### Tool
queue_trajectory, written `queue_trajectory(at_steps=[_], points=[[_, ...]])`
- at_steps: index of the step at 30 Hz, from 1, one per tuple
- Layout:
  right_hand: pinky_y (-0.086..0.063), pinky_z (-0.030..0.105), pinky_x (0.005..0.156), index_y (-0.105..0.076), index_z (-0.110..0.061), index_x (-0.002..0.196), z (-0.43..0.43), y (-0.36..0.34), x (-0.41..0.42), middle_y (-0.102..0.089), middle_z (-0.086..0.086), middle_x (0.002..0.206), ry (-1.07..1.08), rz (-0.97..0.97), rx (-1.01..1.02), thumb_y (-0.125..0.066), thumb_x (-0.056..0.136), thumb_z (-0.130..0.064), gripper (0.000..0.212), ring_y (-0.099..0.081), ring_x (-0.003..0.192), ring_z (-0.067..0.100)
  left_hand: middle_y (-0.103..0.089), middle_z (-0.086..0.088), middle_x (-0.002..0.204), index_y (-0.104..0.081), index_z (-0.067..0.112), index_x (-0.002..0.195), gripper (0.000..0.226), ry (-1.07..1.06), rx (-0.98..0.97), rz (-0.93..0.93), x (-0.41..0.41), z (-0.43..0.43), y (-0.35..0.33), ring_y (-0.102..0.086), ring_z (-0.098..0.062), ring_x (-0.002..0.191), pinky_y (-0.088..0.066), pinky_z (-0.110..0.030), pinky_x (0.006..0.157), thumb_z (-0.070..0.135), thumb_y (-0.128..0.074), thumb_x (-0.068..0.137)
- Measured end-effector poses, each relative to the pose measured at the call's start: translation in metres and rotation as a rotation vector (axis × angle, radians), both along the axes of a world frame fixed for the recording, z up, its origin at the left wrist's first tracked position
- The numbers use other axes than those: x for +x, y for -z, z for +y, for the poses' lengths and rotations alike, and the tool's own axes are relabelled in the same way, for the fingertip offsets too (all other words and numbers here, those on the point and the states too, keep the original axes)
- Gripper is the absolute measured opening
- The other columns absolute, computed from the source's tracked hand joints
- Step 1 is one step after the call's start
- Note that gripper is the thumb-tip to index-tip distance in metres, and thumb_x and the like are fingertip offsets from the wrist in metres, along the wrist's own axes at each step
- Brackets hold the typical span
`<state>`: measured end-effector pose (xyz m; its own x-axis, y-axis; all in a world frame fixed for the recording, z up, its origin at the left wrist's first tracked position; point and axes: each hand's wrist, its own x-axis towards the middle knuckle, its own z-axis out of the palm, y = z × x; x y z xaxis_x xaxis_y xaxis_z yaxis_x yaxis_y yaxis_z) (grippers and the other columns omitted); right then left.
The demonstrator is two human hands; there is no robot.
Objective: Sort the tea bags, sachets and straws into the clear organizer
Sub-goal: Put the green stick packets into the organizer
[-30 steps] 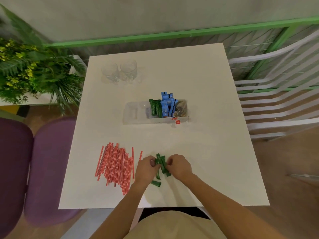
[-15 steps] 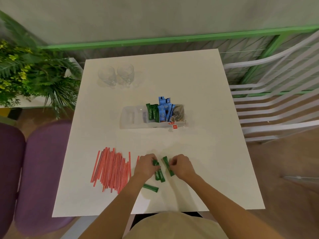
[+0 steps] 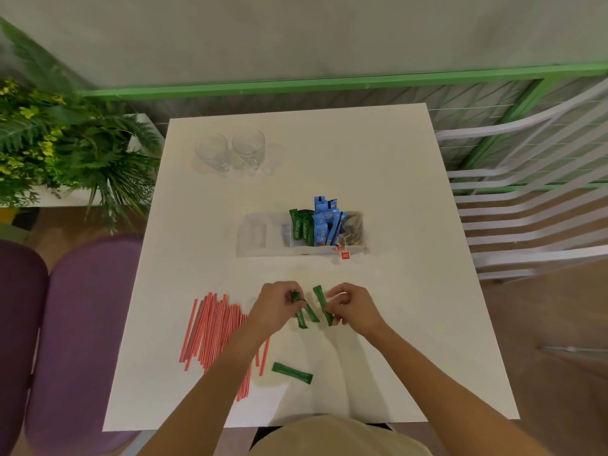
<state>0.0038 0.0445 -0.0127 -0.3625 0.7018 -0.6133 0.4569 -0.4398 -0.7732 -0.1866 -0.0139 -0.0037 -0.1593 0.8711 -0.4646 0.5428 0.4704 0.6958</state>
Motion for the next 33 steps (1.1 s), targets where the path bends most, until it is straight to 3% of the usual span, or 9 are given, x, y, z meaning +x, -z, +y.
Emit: queue_trajectory(at_steps=[6, 10, 17, 24, 28, 33], points=[[-0.046, 0.026, 0.049, -0.063, -0.011, 0.107, 0.018, -0.011, -0.010, -0.069, 0.014, 0.073, 0.017, 0.054, 0.040, -0.065, 0.083, 0.005, 0.028, -0.062, 0.051, 0.019, -0.068, -0.002, 0.073, -0.069, 0.015, 0.081, 0.008, -0.006, 0.163, 0.078, -0.034, 0.046, -0.039, -0.068, -0.016, 0.061, -0.054, -0.020, 0.062, 0.009, -0.073, 0.083], [-0.049, 0.029, 0.050, -0.059, -0.017, 0.117, 0.030, -0.019, -0.018, -0.069, 0.005, 0.073, 0.013, 0.070, 0.087, -0.061, 0.087, 0.006, 0.038, -0.064, 0.052, 0.020, -0.070, -0.006, 0.078, -0.070, 0.011, 0.084, 0.005, 0.033, 0.260, 0.150, -0.050, 0.079, -0.054, -0.067, -0.020, 0.066, -0.057, -0.031, 0.070, 0.006, -0.071, 0.083], [-0.049, 0.029, 0.046, -0.054, -0.016, 0.130, 0.048, -0.032, -0.031, -0.065, 0.005, 0.077, -0.028, 0.067, 0.176, -0.061, 0.086, 0.004, 0.048, -0.068, 0.054, 0.022, -0.067, 0.000, 0.074, -0.065, 0.024, 0.078, 0.010, 0.087, 0.280, 0.251, -0.061, 0.118, -0.054, -0.064, -0.022, 0.065, -0.056, -0.040, 0.069, 0.016, -0.070, 0.082], [-0.050, 0.030, 0.047, -0.053, -0.016, 0.113, 0.059, -0.038, -0.036, -0.062, 0.008, 0.080, -0.022, 0.063, 0.152, -0.061, 0.088, 0.003, 0.033, -0.067, 0.055, 0.026, -0.065, -0.003, 0.075, -0.066, 0.018, 0.083, 0.004, 0.139, 0.230, 0.337, -0.063, 0.138, -0.048, -0.062, -0.024, 0.066, -0.054, -0.037, 0.066, 0.014, -0.066, 0.085], [-0.050, 0.030, 0.047, -0.059, -0.015, 0.098, 0.063, -0.034, -0.037, -0.063, 0.011, 0.081, -0.034, 0.040, 0.168, -0.062, 0.087, 0.001, 0.020, -0.069, 0.058, 0.029, -0.064, -0.005, 0.080, -0.067, 0.019, 0.086, 0.003, 0.195, 0.148, 0.388, -0.058, 0.140, -0.041, -0.062, -0.027, 0.072, -0.045, -0.029, 0.059, 0.016, -0.066, 0.086], [-0.048, 0.029, 0.050, -0.062, -0.009, 0.095, 0.067, -0.032, -0.039, -0.066, 0.014, 0.083, -0.024, 0.037, 0.177, -0.063, 0.088, -0.005, 0.008, -0.068, 0.058, 0.025, -0.067, -0.007, 0.084, -0.067, 0.018, 0.091, 0.005, 0.213, 0.137, 0.388, -0.057, 0.138, -0.032, -0.062, -0.027, 0.072, -0.039, -0.027, 0.056, 0.017, -0.065, 0.086]])
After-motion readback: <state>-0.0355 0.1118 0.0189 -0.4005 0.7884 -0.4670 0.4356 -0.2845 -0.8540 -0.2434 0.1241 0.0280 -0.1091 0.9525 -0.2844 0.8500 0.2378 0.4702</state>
